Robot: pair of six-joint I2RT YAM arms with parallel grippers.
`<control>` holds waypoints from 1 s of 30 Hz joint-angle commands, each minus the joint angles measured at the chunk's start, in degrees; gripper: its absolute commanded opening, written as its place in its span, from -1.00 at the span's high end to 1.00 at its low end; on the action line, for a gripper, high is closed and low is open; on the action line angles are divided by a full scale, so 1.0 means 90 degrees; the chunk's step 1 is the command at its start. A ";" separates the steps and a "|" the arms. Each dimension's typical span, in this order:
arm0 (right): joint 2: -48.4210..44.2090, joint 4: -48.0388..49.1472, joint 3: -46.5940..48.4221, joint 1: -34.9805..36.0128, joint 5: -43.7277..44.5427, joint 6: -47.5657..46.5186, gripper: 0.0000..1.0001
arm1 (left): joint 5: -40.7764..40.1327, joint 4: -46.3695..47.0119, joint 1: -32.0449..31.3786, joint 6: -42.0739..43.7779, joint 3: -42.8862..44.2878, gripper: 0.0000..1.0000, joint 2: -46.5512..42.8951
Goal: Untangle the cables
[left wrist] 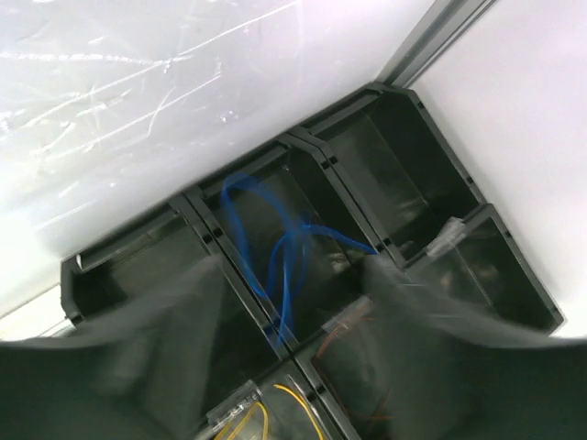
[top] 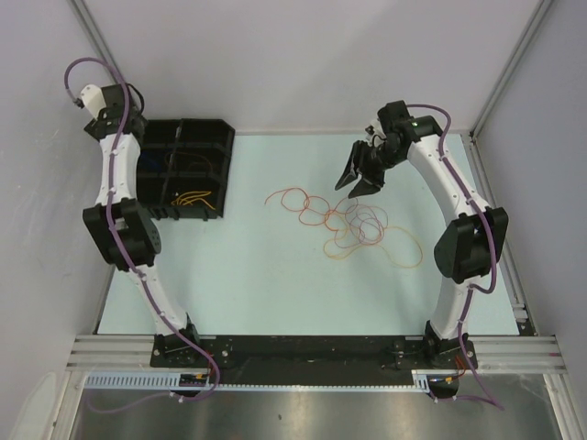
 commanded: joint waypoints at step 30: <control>-0.0534 0.0250 -0.0358 0.0014 0.0765 0.0014 0.01 | 0.3056 0.0943 -0.2240 0.1009 -0.3213 -0.96 -0.2455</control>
